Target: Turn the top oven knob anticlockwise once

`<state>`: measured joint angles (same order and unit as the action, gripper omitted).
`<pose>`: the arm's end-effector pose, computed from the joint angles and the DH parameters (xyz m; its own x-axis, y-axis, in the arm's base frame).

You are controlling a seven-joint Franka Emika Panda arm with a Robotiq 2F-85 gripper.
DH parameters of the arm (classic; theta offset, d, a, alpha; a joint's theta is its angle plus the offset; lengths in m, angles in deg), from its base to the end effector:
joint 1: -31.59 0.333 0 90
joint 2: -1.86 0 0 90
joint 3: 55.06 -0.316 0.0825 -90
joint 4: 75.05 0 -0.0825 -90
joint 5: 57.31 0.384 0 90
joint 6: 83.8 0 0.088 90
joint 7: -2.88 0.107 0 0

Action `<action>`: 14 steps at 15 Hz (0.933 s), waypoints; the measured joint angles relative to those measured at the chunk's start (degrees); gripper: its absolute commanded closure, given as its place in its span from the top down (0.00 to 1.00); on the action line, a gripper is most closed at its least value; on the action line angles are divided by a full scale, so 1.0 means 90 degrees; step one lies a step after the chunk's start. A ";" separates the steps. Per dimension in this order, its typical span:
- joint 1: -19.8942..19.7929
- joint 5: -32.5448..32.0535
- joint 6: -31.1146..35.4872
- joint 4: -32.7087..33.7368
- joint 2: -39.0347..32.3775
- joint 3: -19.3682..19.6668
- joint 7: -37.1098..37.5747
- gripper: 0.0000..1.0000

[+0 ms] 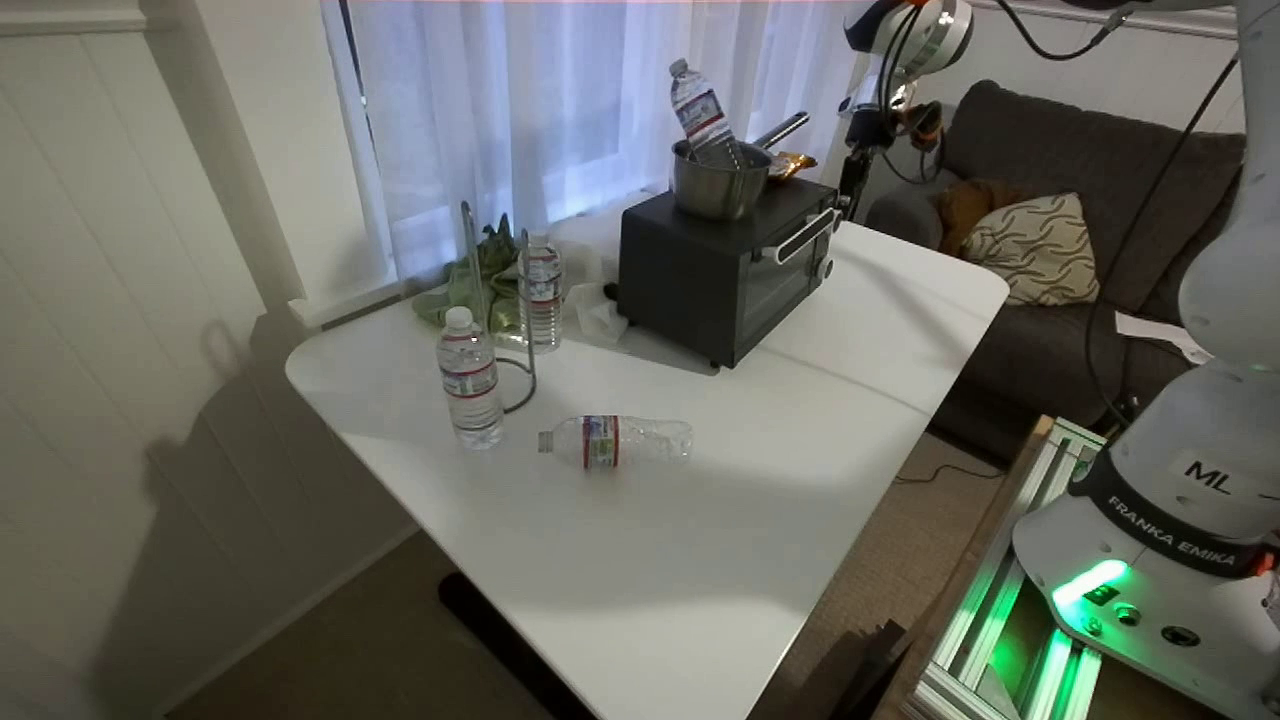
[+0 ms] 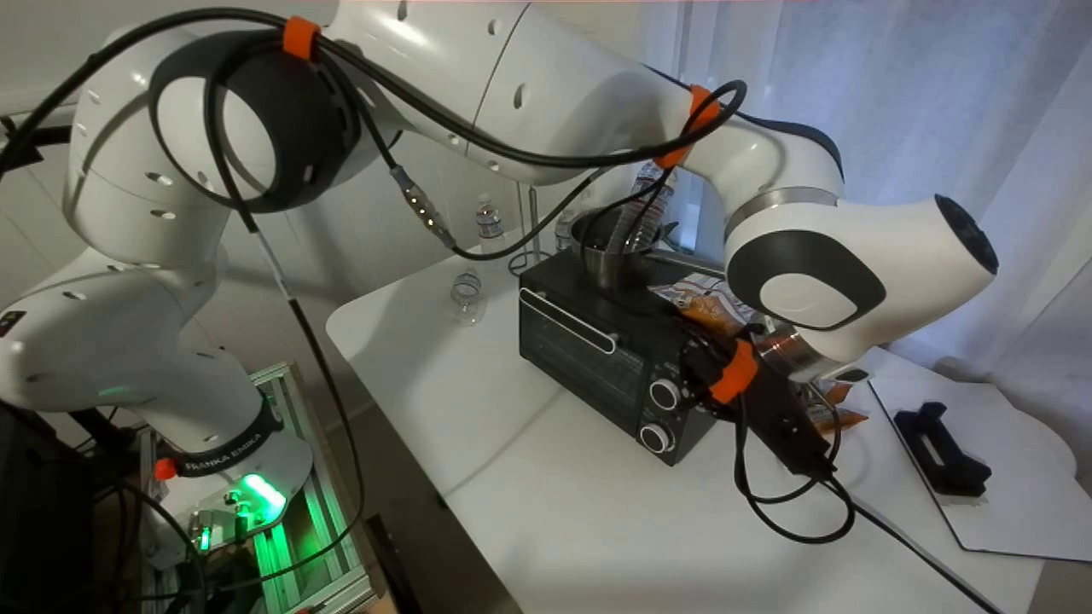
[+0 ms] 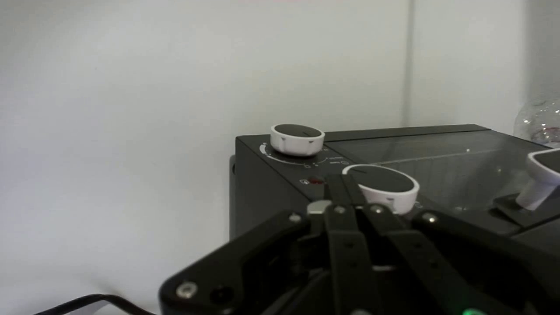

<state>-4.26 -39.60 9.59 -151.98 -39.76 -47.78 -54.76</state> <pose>0.5317 -0.4326 0.2737 0.9785 0.1947 -0.0676 0.1433 -0.8786 -0.4555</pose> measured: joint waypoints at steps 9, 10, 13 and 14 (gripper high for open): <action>-0.0014 0.0000 -0.0033 0.0010 0.0005 -0.0010 -0.0287 0.00; -0.0021 0.0005 -0.0052 0.0018 0.0009 -0.0014 -0.0331 0.00; -0.0098 0.0119 -0.0211 0.0057 0.0050 -0.0057 -0.0430 0.00; -0.0129 0.0171 -0.0313 0.0066 0.0072 -0.0071 -0.0454 0.00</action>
<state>-5.42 -38.06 6.78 -151.39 -39.11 -48.43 -58.85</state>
